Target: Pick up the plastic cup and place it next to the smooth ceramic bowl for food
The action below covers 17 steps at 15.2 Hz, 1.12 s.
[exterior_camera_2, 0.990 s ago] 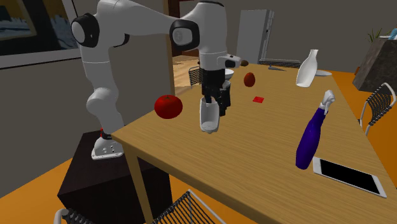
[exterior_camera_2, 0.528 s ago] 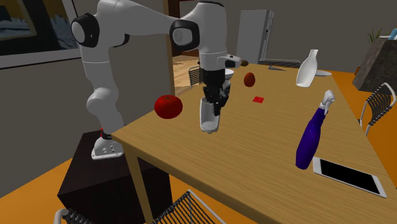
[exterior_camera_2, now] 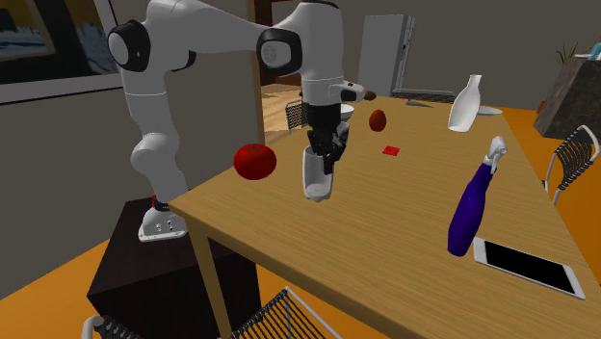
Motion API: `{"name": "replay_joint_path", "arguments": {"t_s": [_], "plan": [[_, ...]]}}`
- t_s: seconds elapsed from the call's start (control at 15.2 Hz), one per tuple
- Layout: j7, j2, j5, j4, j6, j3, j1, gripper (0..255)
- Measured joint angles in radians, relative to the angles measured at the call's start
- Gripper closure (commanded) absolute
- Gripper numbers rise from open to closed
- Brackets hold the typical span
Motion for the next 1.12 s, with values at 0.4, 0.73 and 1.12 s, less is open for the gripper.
{"name": "replay_joint_path", "arguments": {"t_s": [0.4,0.73,1.12], "plan": [[-0.001,0.009,0.004,0.084,-0.077,-0.003,-0.005,255],[-0.001,0.016,0.009,0.159,-0.147,-0.005,-0.009,255],[-0.01,0.045,0.027,0.272,-0.237,-0.01,-0.023,255]]}}
